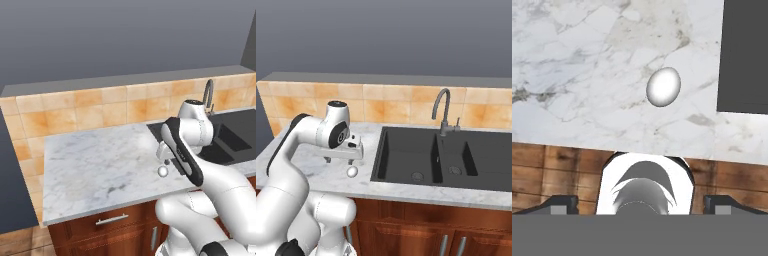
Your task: Gather the eggs and milk located in the vicinity of the sink area and place them right next to the bowl.
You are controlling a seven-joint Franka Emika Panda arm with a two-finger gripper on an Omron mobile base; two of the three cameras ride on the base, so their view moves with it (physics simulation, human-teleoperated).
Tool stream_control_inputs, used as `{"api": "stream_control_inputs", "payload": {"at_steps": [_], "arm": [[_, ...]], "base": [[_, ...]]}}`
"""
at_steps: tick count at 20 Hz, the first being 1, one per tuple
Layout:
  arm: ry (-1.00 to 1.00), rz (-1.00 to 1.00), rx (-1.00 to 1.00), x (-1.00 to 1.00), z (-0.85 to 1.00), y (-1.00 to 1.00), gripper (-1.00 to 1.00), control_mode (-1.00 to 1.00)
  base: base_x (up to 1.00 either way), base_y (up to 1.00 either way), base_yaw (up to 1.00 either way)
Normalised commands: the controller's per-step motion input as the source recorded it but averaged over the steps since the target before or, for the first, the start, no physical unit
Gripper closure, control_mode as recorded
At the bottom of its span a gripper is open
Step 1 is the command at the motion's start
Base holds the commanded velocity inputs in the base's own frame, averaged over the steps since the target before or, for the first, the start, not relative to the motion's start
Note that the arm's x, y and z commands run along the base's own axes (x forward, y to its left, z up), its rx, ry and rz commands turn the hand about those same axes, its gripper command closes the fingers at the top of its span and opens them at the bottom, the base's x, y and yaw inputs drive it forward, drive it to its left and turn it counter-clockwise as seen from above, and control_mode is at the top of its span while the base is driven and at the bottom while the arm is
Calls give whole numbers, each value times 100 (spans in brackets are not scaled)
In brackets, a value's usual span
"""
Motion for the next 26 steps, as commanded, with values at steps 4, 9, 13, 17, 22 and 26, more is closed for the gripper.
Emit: {"api": "stream_control_inputs", "payload": {"at_steps": [4,9,13,17,22,26], "arm": [[0,1,0,13,0,0,-100,-100],[0,-1,-4,43,-2,0,-100,-100],[-2,-4,-22,72,-20,-1,-100,-100],[-2,-6,-13,63,-36,0,-100,-100],[0,-8,0,9,-30,5,-100,-100],[4,-7,0,0,-37,3,-100,-100]], "base": [[0,0,0],[0,0,0],[0,0,0],[0,0,0],[0,0,0],[0,0,0]]}}
